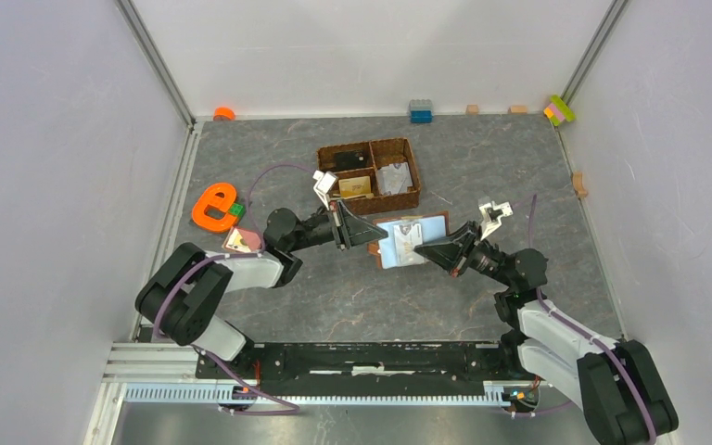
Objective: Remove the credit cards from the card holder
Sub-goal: Remove the credit card from the card holder.
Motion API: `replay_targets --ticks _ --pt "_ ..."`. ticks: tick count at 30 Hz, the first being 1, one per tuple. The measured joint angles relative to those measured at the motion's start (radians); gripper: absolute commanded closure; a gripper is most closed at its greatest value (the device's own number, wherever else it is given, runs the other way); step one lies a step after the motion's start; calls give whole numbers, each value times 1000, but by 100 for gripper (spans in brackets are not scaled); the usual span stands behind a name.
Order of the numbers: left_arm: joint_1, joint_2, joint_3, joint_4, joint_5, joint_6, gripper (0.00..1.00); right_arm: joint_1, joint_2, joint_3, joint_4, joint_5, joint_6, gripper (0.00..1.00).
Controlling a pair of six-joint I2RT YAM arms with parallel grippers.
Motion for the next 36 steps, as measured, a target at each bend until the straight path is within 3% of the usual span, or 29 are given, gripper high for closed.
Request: replay_targets --ticks 6,9,12,19,30,33,36 --pt "0 5 0 15 6 -10 95 -17 3 -6 17 0 20 99" --pt "0 5 0 14 6 -10 75 -26 3 -11 18 0 25 100" --pt "-2 2 0 14 4 -11 61 -30 9 -16 24 0 29 100" --pt "-28 -42 0 -40 -19 31 54 -35 68 -30 94 -16 83 100" --pt "-97 -69 45 -267 -54 163 65 -26 92 -34 151 -19 117 100" --pt "-100 -69 48 -294 -58 176 79 -12 103 -34 151 -20 117 97" --pt "-101 -69 51 -311 -61 185 98 0 113 -34 151 -26 116 84"
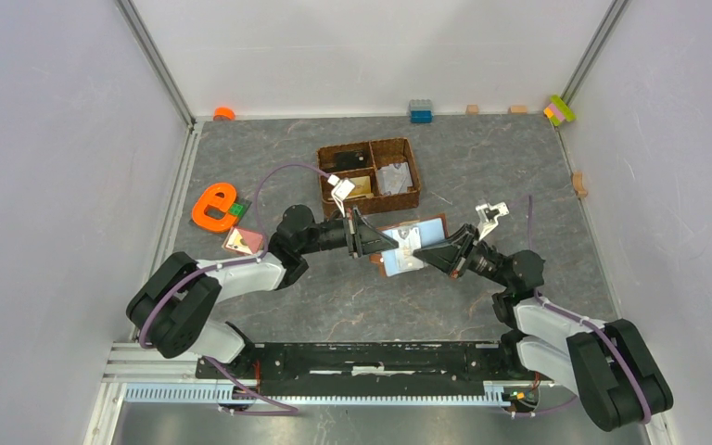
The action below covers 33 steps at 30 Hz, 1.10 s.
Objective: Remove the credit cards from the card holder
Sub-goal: Remove the credit card from the card holder.
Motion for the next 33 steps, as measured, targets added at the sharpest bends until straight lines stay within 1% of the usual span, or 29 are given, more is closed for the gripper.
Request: replay_targets --ticks 2,3,17,26,28,31,33 --pt "0 0 3 -11 -2 8 98 0 3 0 0 -2 1 80" --pt "-1 0 5 -18 -3 11 98 0 3 0 0 -3 -2 80" --pt "-1 -18 8 -59 -11 23 98 0 -3 0 0 -10 -2 85" --pt "8 -20 8 -62 -12 23 98 -14 -42 0 -10 -10 -14 86" --pt "11 -20 8 -63 -13 23 98 -16 -46 0 -10 -10 -14 89" --pt "12 -20 8 -63 -13 23 98 -22 -47 0 -12 -10 -17 99" --pt "12 -22 8 -63 -13 23 98 -27 -48 0 -19 -9 -20 100"
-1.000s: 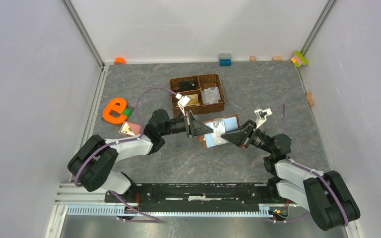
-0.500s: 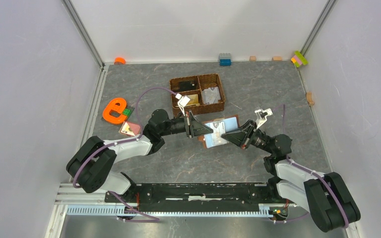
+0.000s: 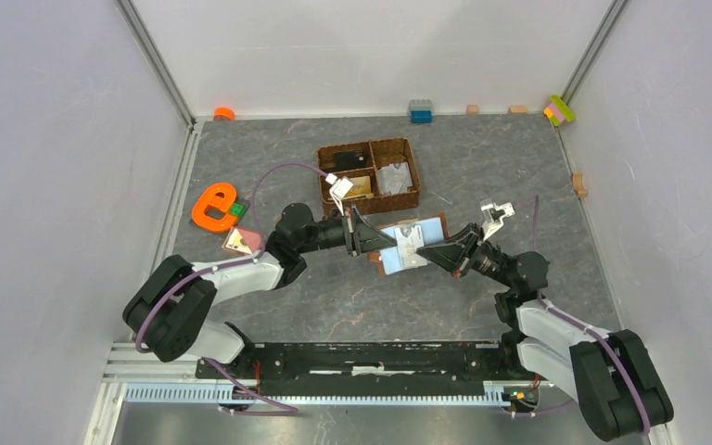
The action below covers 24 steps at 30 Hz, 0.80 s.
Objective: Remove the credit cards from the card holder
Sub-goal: Remove the credit card from the card holder, then place the credit card in the storage box.
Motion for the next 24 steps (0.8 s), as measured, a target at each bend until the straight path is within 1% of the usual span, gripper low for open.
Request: replay_targets --ticks 3,7,8,9,12,15,18,21,24 --pt "2 -5 0 0 -3 0 98 -22 -16 0 -29 2 -10 100" --pt "6 -11 0 -17 -28 6 98 -68 -71 0 -112 21 -51 100" --pt "9 -16 0 -33 -40 10 98 -93 -101 0 -165 34 -74 100" --pt "9 -21 0 -48 -53 16 98 -98 -108 0 -177 38 -79 100" --pt "14 -58 0 -138 -110 48 98 -127 -188 2 -311 95 -154 100" --pt "15 -120 0 -239 -188 86 98 -134 -269 14 -460 172 -241 100" --pt "15 -201 -1 -334 -288 122 98 -134 -306 33 -562 240 -306 100" --pt "15 -285 -2 -427 -402 153 98 -134 -275 69 -646 296 -351 100" --pt "15 -344 -6 -503 -524 171 98 -127 -187 142 -720 325 -382 100"
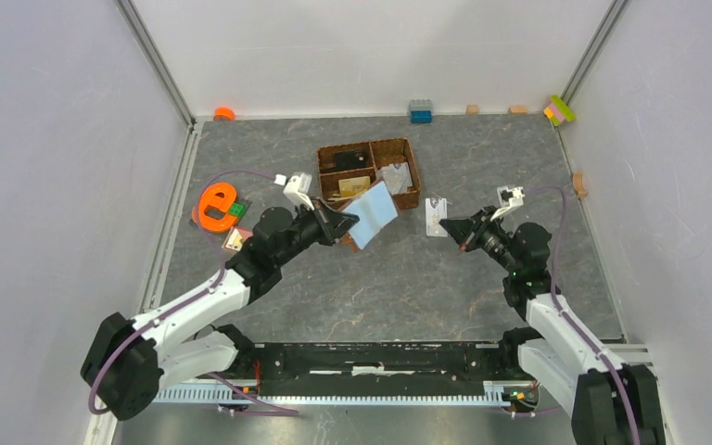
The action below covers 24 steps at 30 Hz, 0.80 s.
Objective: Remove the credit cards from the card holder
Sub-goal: Place the credit card in the storage box.
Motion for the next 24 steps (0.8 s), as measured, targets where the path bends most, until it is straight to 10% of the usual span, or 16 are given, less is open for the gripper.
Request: replay_targets --ticks 24 --pt "0 -235 -123 -148 -411 2 98 212 777 708 -216 179 -58 100"
